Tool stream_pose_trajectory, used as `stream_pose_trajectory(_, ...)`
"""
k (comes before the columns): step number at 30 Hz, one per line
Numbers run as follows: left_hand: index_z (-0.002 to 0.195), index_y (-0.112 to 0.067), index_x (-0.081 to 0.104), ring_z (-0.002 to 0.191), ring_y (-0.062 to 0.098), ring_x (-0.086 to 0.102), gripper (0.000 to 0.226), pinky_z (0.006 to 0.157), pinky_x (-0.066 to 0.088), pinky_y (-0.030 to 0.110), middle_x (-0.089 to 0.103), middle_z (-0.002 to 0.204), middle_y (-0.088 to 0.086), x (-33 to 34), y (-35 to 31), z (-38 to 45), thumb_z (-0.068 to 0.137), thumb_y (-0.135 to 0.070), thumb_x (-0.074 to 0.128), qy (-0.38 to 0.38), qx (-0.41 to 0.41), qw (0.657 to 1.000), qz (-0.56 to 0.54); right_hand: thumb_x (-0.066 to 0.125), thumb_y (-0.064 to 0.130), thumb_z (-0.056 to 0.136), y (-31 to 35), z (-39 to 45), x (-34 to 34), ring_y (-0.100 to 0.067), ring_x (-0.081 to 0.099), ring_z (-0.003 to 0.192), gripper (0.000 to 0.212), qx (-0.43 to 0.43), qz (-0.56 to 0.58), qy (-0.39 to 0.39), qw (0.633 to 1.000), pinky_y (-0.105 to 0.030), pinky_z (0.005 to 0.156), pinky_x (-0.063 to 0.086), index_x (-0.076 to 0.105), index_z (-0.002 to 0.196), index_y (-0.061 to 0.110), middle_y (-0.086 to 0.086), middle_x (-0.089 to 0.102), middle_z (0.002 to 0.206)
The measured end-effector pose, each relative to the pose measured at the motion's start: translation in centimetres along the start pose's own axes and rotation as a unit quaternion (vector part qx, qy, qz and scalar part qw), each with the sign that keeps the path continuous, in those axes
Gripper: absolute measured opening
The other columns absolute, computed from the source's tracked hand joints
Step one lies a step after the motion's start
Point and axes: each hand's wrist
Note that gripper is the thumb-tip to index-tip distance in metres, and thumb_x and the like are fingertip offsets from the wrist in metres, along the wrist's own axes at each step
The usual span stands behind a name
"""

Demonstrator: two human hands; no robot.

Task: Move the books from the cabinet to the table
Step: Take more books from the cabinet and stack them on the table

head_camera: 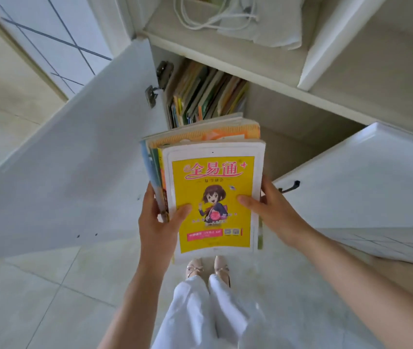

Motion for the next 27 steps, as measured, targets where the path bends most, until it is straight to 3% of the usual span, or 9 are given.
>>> stream_pose_trajectory(4,0.145,-0.03,0.038,0.101,0.021,0.069,0.073,0.073,0.06,0.034,0.066,0.122,0.005,-1.2,-2.9,-4.3,0.085,-0.004,0.069,-0.017,-0.054,0.998,-0.005,0.059,0.018,0.091,2.0,-4.3,1.3,-0.005,0.069,0.096,0.03,-0.022,-0.019,0.015,0.999,-0.02,0.073,0.057,0.05,0.115,0.036,0.01,0.066,0.113)
stream_pose_trajectory(6,0.147,-0.042,0.028,0.092,0.017,0.071,0.084,0.064,0.059,0.026,0.069,0.112,0.0,-1.2,-3.9,-6.4,0.084,-0.01,0.073,-0.075,-0.106,0.991,-0.006,0.058,0.016,0.092,2.3,-5.8,2.0,0.0,0.069,0.088,0.022,-0.038,-0.029,0.01,0.999,-0.015,0.068,0.055,0.055,0.104,0.034,0.014,0.068,0.102)
stream_pose_trajectory(8,0.141,-0.049,0.028,0.083,0.016,0.073,0.083,0.06,0.059,0.027,0.071,0.099,0.0,-1.3,-4.8,-8.4,0.082,-0.012,0.074,-0.123,-0.129,0.984,-0.028,0.057,0.021,0.093,2.4,-7.3,2.8,-0.003,0.069,0.083,0.015,-0.057,-0.051,-0.021,0.997,-0.013,0.064,0.053,0.056,0.097,0.035,0.008,0.068,0.097)
stream_pose_trajectory(11,0.13,-0.047,0.037,0.08,0.026,0.074,0.068,0.063,0.061,0.044,0.073,0.096,0.006,-0.9,-5.3,-10.3,0.084,-0.011,0.073,-0.138,-0.138,0.977,-0.082,0.057,0.032,0.093,2.0,-8.4,2.9,-0.013,0.064,0.102,0.028,-0.081,-0.092,-0.029,0.992,-0.022,0.076,0.055,0.052,0.118,0.042,-0.001,0.062,0.116)
stream_pose_trajectory(14,0.128,-0.046,0.04,0.08,0.03,0.073,0.064,0.062,0.061,0.045,0.074,0.093,0.007,-0.7,-5.9,-12.5,0.085,-0.012,0.071,-0.183,-0.139,0.967,-0.108,0.06,0.024,0.093,2.5,-8.8,2.7,-0.01,0.057,0.117,0.055,-0.099,-0.117,0.028,0.988,-0.033,0.09,0.053,0.037,0.137,0.045,0.007,0.055,0.127)
stream_pose_trajectory(17,0.133,-0.044,0.038,0.08,0.029,0.074,0.066,0.062,0.061,0.042,0.075,0.095,0.005,-0.5,-6.2,-14.7,0.086,-0.011,0.069,-0.222,-0.136,0.957,-0.127,0.06,0.027,0.092,2.8,-9.0,2.5,-0.01,0.057,0.118,0.057,-0.118,-0.146,0.087,0.978,-0.041,0.093,0.054,0.034,0.139,0.047,0.005,0.055,0.128)
stream_pose_trajectory(21,0.132,-0.047,0.039,0.081,0.028,0.074,0.064,0.066,0.061,0.047,0.072,0.102,0.006,0.6,-6.0,-18.5,0.086,-0.013,0.068,-0.279,-0.127,0.941,-0.146,0.055,0.027,0.095,3.1,-9.4,2.2,-0.009,0.053,0.121,0.06,-0.142,-0.182,0.17,0.958,-0.037,0.095,0.052,0.026,0.143,0.049,0.01,0.054,0.13)
stream_pose_trajectory(24,0.131,-0.049,0.04,0.083,0.026,0.074,0.063,0.064,0.062,0.043,0.07,0.109,0.006,1.6,-5.7,-21.7,0.087,-0.013,0.067,-0.33,-0.104,0.922,-0.174,0.052,0.029,0.097,3.4,-10.2,2.6,-0.006,0.055,0.117,0.056,-0.147,-0.208,0.23,0.939,-0.037,0.094,0.053,0.028,0.145,0.044,0.016,0.056,0.126)
stream_pose_trajectory(27,0.133,-0.047,0.04,0.087,0.026,0.074,0.064,0.064,0.062,0.04,0.066,0.119,0.008,1.9,-5.4,-24.9,0.087,-0.012,0.066,-0.378,-0.09,0.9,-0.195,0.049,0.028,0.097,3.4,-11.8,3.7,-0.001,0.058,0.112,0.056,-0.152,-0.218,0.286,0.921,-0.021,0.084,0.056,0.025,0.145,0.044,0.021,0.055,0.126)
Point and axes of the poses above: each hand's wrist, its own z-axis towards the middle knuckle, its own x-axis out of the palm, y = z × x
